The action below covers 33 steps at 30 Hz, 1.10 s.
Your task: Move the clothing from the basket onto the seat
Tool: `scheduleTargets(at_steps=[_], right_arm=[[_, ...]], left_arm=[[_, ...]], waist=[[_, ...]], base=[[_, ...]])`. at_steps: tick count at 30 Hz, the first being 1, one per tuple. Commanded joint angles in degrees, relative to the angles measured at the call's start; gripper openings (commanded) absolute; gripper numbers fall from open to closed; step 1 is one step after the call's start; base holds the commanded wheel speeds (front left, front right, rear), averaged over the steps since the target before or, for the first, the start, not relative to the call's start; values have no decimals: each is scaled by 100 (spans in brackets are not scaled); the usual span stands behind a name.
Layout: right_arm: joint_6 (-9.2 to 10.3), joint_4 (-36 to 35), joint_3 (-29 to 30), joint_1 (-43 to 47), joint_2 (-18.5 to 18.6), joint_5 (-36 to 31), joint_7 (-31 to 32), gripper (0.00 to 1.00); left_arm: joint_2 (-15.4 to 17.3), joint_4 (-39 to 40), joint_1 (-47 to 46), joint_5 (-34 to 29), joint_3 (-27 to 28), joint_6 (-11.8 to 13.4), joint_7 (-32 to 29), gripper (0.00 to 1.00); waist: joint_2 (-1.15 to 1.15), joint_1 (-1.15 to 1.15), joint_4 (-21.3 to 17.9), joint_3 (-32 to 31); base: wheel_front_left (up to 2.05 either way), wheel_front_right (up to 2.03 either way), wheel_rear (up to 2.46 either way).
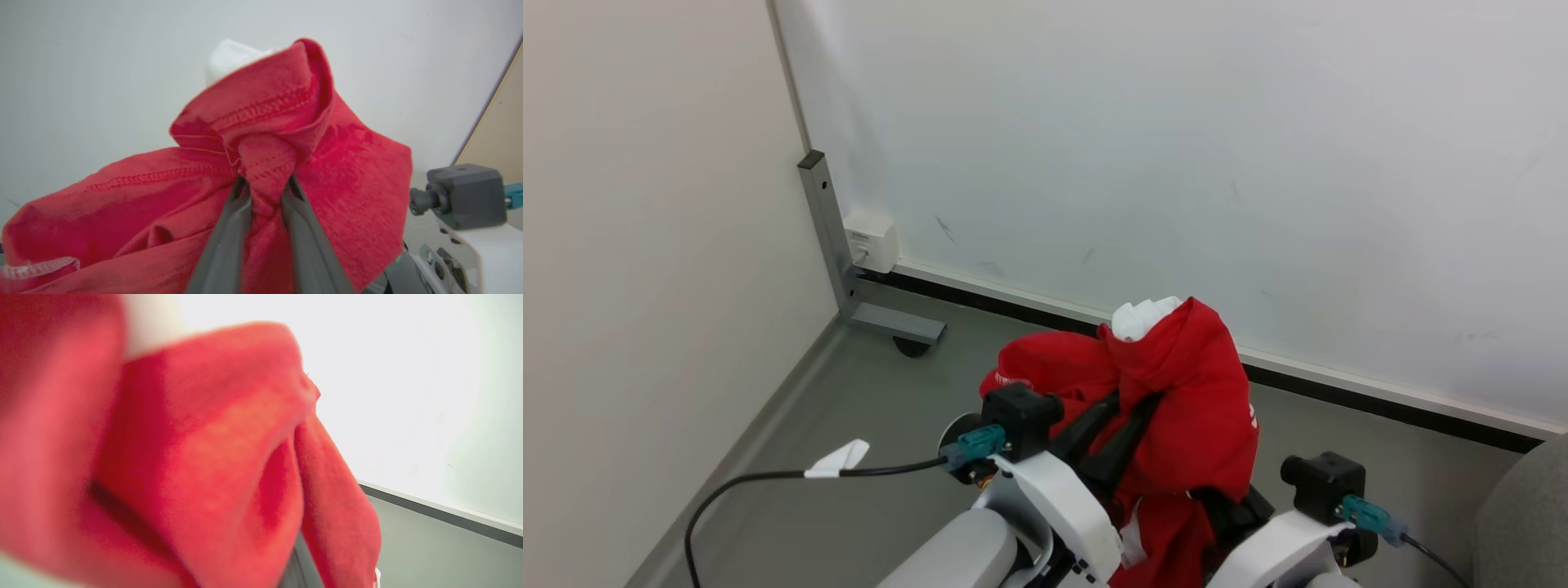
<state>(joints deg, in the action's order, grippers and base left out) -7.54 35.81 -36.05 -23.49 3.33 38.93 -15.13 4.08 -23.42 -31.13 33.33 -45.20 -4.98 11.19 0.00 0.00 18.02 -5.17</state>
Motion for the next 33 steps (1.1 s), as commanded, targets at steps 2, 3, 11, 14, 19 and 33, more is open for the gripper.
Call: scheduleTargets(at_steps=[2, 3, 11, 14, 19, 33], right_arm=[[11, -329, 230, 361, 146, 38, -2, 0], [11, -447, 313, 441, 188, 38, -3, 0], [10, -1146, 846, 734, 391, -109, -4, 0], [11, -1315, 1149, 722, 477, -189, -3, 0], [10, -1652, 1712, 771, 714, -359, -3, 0], [10, -2339, 2571, 801, 1497, -663, -3, 0]], left_arm=[[59, -25, 108, 61, 24, 31, 52, 0], [85, -31, 132, 77, 37, 32, 60, 0], [137, 134, 349, 193, 4, 37, 76, 100], [198, 232, 459, 145, -33, 92, 93, 100], [146, 385, 588, 145, -146, 108, 114, 100], [130, 535, 621, -220, -383, 123, 331, 100]], waist=[[0, 0, -38, -22], [0, 0, -66, -22], [0, 0, -491, 51], [0, 0, -805, 99], [0, 0, -1392, 184], [0, 0, -3153, 480]], base=[[0, 0, 0], [0, 0, 0], [0, 0, 0], [0, 0, 0], [0, 0, 0], [0, 0, 0]])
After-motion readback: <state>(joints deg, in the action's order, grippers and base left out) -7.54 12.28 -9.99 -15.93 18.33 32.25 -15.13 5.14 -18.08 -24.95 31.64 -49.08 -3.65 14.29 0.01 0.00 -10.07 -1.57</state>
